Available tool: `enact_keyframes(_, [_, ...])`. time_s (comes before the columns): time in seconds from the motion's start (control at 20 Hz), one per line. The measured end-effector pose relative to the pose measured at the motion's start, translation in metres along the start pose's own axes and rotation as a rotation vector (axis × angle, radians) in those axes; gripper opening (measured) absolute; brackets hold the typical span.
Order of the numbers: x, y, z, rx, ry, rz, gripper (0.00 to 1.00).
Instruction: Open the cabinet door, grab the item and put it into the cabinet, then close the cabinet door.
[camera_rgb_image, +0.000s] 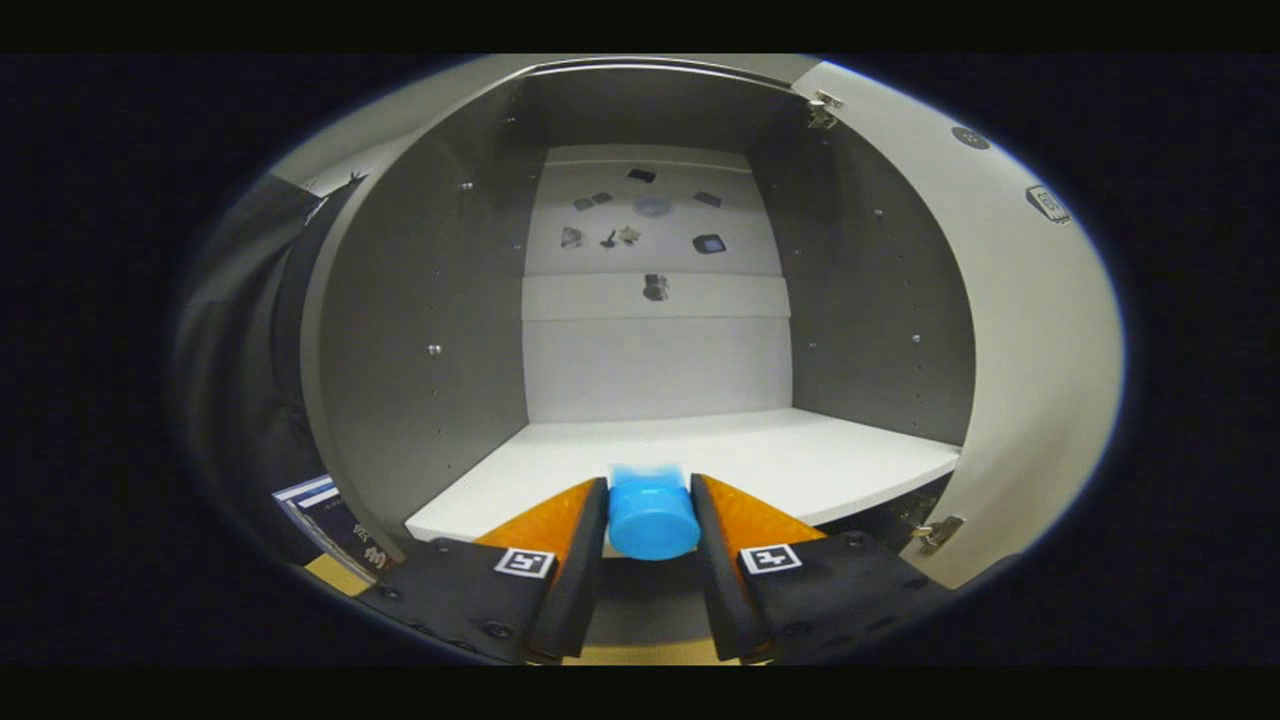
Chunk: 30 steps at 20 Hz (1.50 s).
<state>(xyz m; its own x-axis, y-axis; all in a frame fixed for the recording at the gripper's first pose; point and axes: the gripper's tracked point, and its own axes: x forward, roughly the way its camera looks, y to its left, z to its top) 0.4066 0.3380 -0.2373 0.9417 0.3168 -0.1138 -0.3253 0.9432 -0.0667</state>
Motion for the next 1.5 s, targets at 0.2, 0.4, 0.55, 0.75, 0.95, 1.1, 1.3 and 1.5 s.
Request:
enact_keyframes(0.2, [-0.023, -0.002, 0.026, -0.025, -0.032, 0.0, 0.78])
enact_keyframes(0.4, [-0.078, -0.014, 0.052, -0.044, -0.059, -0.011, 0.91])
enact_keyframes(0.55, [-0.132, -0.032, 0.067, -0.059, -0.06, -0.036, 1.0])
enact_keyframes(0.75, [-0.203, -0.064, 0.073, -0.054, -0.019, -0.09, 0.99])
enact_keyframes(0.95, [-0.271, -0.101, 0.075, -0.017, 0.001, -0.157, 0.99])
enact_keyframes(1.1, [-0.32, -0.129, 0.075, -0.022, 0.01, -0.204, 0.99])
enact_keyframes(1.3, [-0.376, -0.182, 0.073, -0.06, 0.007, -0.313, 0.99])
enact_keyframes(1.5, [-0.416, -0.242, 0.059, -0.063, 0.038, -0.429, 0.99])
